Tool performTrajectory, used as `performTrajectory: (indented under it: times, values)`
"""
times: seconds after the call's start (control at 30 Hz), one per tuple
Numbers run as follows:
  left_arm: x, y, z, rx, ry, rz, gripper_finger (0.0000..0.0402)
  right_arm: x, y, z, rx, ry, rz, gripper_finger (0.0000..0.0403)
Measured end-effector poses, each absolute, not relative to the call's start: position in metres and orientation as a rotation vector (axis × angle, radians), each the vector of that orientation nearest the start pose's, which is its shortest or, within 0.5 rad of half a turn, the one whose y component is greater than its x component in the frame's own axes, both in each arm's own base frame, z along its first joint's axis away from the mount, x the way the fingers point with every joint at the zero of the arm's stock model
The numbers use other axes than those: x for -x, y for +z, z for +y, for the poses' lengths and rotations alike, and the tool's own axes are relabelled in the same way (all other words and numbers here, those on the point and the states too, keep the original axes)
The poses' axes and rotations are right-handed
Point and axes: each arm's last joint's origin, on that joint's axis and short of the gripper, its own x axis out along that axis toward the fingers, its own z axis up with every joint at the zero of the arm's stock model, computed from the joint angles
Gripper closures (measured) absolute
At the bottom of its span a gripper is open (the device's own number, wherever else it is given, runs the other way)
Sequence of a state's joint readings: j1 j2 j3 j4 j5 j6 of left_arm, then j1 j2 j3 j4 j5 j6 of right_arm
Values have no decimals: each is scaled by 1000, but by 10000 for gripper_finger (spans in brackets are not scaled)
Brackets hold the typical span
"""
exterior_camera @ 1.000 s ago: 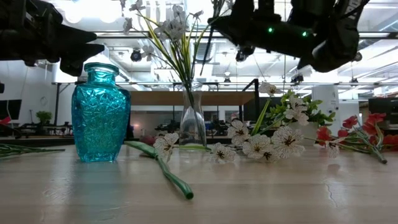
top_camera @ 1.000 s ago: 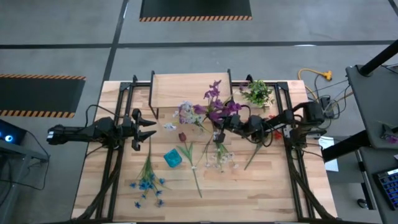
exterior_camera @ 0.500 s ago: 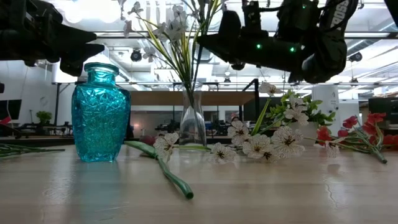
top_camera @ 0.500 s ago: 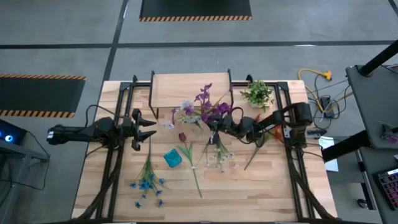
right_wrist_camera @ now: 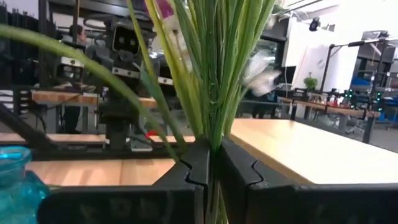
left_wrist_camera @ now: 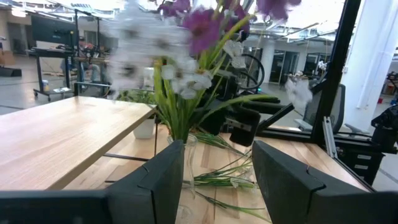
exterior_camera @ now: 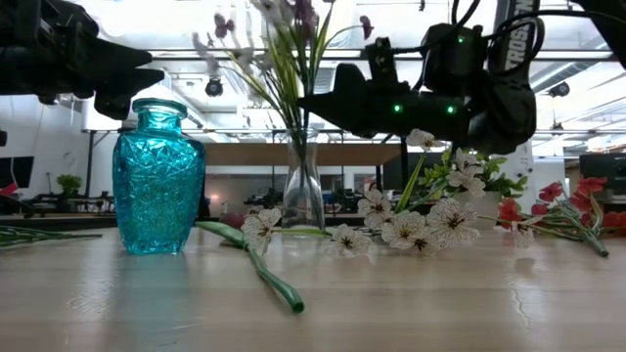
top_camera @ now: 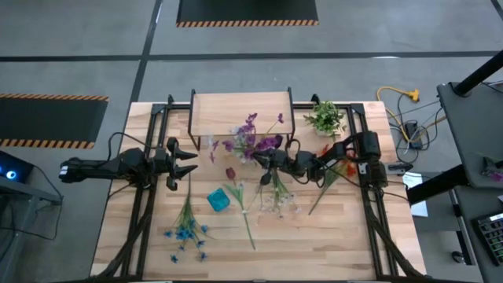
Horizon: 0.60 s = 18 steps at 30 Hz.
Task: Pick and place flowers into a vace then onto a shelf
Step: Put the purple flowers into the transparent vase
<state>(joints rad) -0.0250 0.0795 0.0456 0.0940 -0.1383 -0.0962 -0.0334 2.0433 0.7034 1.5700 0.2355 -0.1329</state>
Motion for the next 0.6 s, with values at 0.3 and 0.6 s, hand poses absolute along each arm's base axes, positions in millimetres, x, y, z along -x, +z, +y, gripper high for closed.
performTrajectory:
  times: [0.3, 0.6]
  values:
    - [-100, 182, 2, 101, 111, -65, 227, -348, 132, -18, 95, -279, -178, 390]
    - [-100, 182, 2, 101, 111, -65, 227, -349, 128, -18, 76, -275, -137, 390]
